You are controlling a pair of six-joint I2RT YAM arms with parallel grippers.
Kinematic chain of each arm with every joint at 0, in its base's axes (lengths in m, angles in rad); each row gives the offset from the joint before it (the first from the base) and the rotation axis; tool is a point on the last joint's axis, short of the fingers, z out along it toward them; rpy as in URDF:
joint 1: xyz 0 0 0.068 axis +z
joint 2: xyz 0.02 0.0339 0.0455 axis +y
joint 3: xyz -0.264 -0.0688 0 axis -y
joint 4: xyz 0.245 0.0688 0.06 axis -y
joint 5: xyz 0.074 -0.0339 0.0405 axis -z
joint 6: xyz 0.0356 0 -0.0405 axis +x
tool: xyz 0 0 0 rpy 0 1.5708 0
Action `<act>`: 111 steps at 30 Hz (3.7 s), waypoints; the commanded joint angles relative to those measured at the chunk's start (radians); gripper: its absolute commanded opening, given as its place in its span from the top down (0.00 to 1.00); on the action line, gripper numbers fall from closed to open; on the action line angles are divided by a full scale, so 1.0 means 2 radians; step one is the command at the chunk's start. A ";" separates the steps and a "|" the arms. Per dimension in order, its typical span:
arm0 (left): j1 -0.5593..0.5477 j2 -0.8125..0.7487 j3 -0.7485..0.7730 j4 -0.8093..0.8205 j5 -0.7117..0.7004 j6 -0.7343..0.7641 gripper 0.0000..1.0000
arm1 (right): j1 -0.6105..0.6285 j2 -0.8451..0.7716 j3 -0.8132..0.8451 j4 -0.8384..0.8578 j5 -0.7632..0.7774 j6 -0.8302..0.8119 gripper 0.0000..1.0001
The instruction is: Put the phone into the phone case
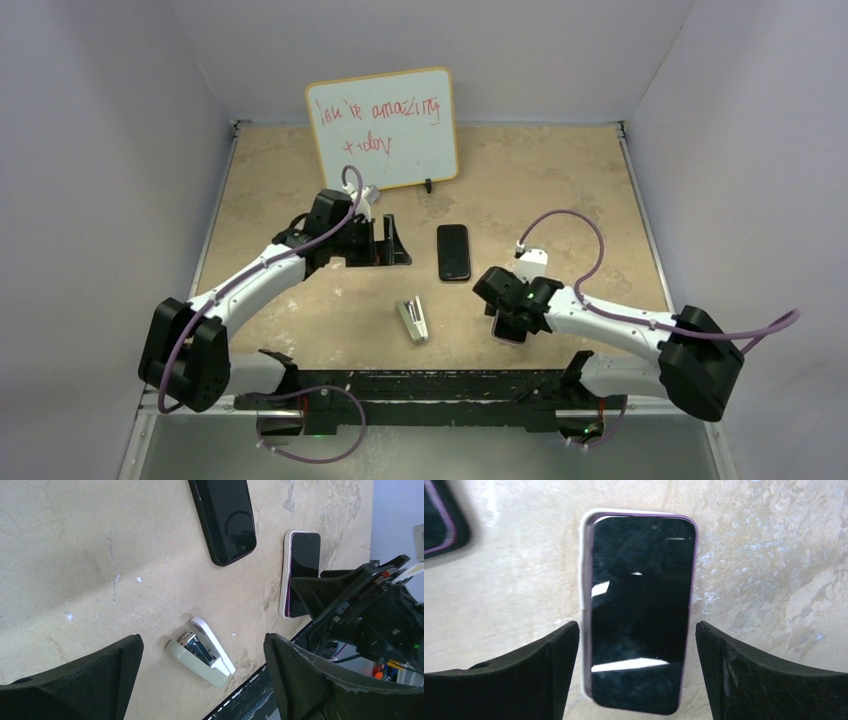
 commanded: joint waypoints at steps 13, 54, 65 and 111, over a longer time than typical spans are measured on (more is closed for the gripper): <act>-0.146 0.090 0.046 0.144 -0.039 -0.059 0.15 | -0.122 -0.100 0.053 -0.045 -0.047 -0.044 0.32; -0.225 0.180 0.020 0.261 -0.100 -0.117 0.39 | -0.198 -0.079 -0.008 0.094 -0.241 -0.109 0.32; -0.242 0.244 0.037 0.296 -0.076 -0.135 0.48 | -0.204 -0.115 -0.051 0.113 -0.249 -0.092 0.19; -0.242 0.259 -0.023 0.339 -0.030 -0.197 0.86 | -0.214 -0.179 -0.196 0.320 -0.370 -0.023 0.12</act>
